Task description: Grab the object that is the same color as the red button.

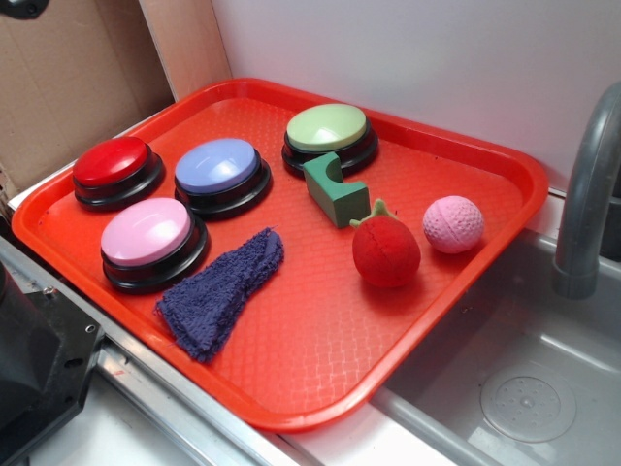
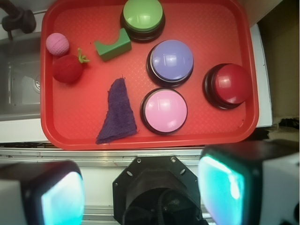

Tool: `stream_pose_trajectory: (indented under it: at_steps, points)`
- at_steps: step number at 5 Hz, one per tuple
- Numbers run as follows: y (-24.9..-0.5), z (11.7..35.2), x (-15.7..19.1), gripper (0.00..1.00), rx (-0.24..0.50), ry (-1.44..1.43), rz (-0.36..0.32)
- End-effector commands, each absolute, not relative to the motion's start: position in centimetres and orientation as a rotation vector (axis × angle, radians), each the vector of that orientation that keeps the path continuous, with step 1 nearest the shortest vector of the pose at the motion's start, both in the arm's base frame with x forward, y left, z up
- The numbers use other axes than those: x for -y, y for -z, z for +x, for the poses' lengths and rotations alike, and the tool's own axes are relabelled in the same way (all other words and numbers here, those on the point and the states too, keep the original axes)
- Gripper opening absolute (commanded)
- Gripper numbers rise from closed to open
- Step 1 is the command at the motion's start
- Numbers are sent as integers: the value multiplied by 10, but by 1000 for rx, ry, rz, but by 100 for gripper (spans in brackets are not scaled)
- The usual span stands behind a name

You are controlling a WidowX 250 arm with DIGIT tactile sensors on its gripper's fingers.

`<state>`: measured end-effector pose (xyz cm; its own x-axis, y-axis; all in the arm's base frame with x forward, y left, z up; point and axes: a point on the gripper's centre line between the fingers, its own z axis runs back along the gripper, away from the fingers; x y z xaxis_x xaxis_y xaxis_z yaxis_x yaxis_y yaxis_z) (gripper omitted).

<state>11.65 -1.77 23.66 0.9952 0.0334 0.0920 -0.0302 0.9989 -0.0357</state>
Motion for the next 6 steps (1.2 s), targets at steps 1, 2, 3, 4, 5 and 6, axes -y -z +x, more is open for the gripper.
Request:
stream_pose_trajectory:
  at_steps: [1, 2, 3, 4, 5, 6]
  points:
    - [-237, 117, 18, 100, 93, -32, -34]
    - [-226, 140, 31, 100, 88, -12, -104]
    - [-211, 168, 57, 100, 134, -86, -106]
    - [-189, 192, 86, 100, 117, -128, -150]
    - [-165, 215, 112, 100, 126, -250, -123]
    - [-136, 232, 127, 100, 144, -316, -117]
